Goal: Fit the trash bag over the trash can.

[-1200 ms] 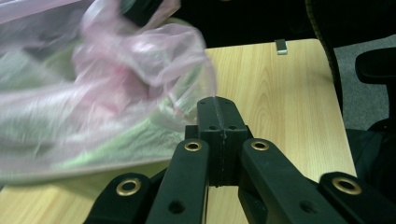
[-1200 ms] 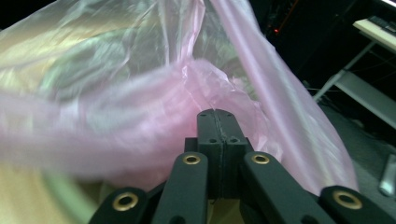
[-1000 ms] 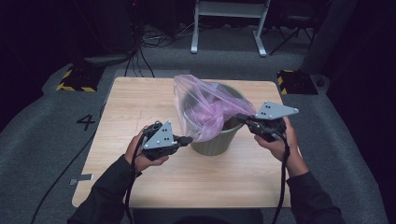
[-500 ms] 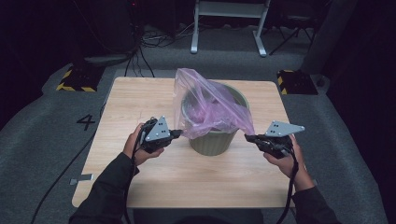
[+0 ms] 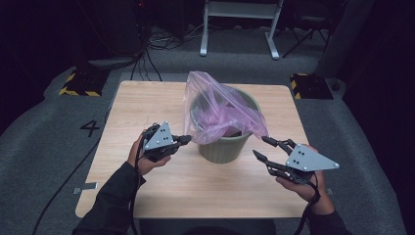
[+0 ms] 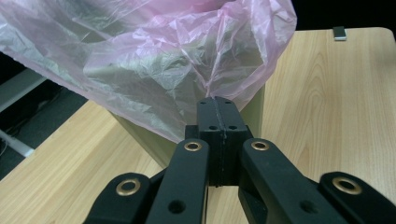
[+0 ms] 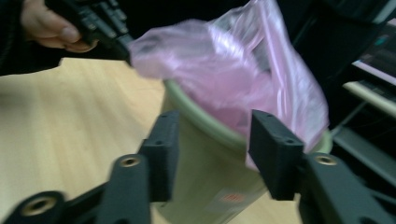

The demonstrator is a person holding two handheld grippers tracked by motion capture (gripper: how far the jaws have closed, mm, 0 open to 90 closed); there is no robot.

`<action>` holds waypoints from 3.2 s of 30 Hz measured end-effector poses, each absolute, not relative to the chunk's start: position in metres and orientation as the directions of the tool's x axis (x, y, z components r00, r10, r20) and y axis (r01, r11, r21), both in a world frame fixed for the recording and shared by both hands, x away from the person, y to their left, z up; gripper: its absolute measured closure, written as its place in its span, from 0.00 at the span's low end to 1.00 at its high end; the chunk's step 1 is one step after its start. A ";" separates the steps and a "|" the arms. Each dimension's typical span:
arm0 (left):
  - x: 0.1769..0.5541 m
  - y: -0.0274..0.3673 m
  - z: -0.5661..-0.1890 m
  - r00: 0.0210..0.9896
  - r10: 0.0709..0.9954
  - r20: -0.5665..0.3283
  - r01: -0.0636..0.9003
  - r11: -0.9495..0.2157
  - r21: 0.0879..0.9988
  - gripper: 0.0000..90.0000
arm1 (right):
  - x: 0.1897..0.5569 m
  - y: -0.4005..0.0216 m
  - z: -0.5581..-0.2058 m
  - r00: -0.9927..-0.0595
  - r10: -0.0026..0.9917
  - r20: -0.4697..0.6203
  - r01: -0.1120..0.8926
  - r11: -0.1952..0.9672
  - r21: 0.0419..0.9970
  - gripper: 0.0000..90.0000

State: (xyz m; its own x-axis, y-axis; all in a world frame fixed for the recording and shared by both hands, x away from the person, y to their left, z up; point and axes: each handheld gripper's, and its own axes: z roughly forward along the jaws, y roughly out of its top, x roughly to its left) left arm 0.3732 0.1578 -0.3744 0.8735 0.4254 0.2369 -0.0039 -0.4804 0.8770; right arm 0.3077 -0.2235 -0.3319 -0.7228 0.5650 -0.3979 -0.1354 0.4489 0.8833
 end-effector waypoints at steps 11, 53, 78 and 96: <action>0.378 0.157 -0.374 0.889 0.398 0.225 -0.002 -0.488 0.873 1.00 | 0.362 -0.209 -0.337 -0.601 0.598 -0.530 -0.066 0.624 0.779 0.65; 0.373 0.203 -0.358 0.814 0.573 0.102 0.061 -0.258 0.964 0.18 | 0.347 -0.279 -0.371 -0.669 0.692 -0.271 0.025 0.385 0.922 0.27; 0.462 0.156 -0.341 0.769 0.626 0.134 0.114 -0.340 0.934 1.00 | 0.401 -0.236 -0.327 -0.687 0.651 -0.324 0.033 0.473 0.880 0.99; 0.516 0.155 -0.364 0.724 0.689 0.011 0.232 -0.258 0.938 1.00 | 0.506 -0.245 -0.348 -0.590 0.807 -0.020 0.345 0.275 0.897 1.00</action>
